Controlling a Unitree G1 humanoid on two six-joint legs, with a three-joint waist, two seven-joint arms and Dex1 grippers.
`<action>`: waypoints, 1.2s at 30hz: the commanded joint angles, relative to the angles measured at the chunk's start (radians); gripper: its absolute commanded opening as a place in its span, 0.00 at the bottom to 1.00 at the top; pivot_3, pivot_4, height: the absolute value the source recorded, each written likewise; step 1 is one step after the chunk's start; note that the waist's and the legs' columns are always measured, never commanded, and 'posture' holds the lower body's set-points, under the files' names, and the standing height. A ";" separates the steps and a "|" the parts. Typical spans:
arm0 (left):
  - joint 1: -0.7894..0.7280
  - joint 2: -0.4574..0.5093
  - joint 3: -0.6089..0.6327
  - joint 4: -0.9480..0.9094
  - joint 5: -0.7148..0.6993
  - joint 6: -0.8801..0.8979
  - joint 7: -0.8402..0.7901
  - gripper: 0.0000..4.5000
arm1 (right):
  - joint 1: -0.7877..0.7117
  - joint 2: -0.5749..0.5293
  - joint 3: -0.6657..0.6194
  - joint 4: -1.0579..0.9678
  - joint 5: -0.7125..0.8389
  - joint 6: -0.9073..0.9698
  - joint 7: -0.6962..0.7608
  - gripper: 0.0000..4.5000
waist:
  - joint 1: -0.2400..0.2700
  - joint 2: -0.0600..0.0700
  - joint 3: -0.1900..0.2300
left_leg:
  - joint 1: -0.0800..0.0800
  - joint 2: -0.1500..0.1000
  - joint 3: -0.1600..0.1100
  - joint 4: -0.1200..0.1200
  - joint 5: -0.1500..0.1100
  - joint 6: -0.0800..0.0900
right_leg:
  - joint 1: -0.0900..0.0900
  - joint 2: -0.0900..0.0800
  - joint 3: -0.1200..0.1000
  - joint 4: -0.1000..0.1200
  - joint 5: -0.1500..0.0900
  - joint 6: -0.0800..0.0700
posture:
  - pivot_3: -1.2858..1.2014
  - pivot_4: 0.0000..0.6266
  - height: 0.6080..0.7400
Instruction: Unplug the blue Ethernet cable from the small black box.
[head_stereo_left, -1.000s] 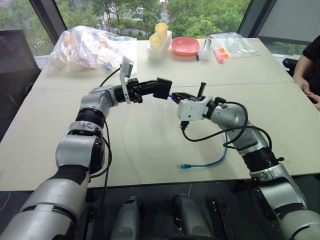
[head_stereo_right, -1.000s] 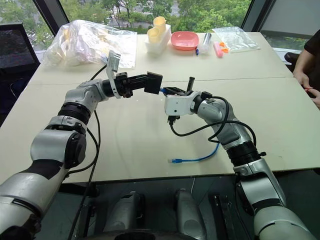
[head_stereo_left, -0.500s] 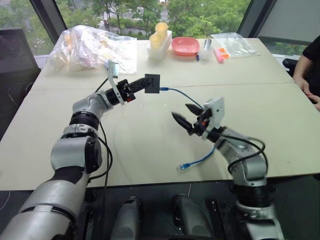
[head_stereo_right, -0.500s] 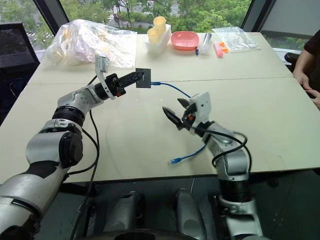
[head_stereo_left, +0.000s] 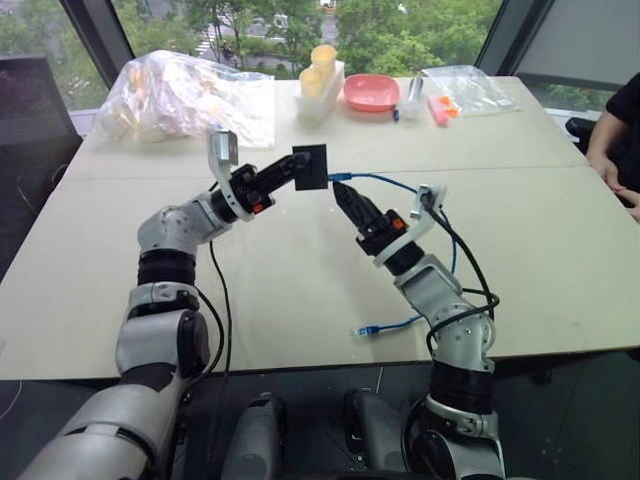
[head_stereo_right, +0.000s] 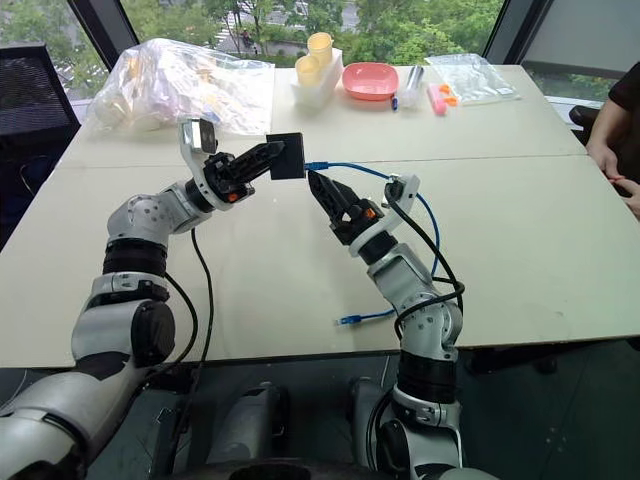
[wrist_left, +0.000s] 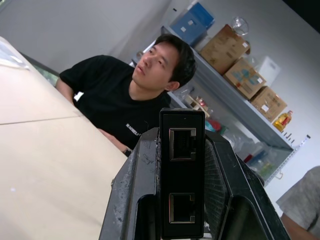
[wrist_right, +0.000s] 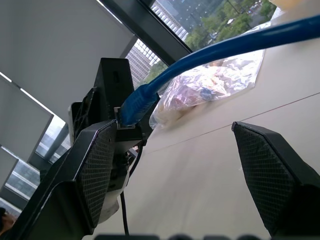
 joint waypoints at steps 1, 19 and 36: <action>0.007 -0.001 0.009 -0.078 -0.049 0.026 0.025 0.12 | -0.029 -0.009 0.009 -0.013 0.037 -0.024 0.014 0.85 | 0.000 0.000 0.000 | 0.000 0.000 0.000 0.000 0.000 0.000 | 0.000 0.000 0.000 0.000 0.000 0.000 | 0.52 0.24 1.00; 0.009 -0.008 0.005 -0.084 -0.089 0.031 0.071 0.12 | -0.023 -0.025 0.044 -0.021 0.094 -0.053 0.023 0.85 | 0.001 0.000 0.000 | 0.000 0.000 0.000 0.000 0.000 0.000 | 0.000 0.000 0.000 0.000 -0.002 -0.003 | 0.52 0.24 1.00; 0.025 -0.012 -0.010 -0.102 -0.098 0.031 0.074 0.12 | -0.022 -0.029 0.063 -0.002 0.115 -0.090 0.034 0.01 | 0.001 0.000 0.000 | 0.000 0.000 0.000 0.000 0.000 0.000 | 0.000 0.000 0.000 0.000 -0.002 -0.003 | 0.52 0.24 1.00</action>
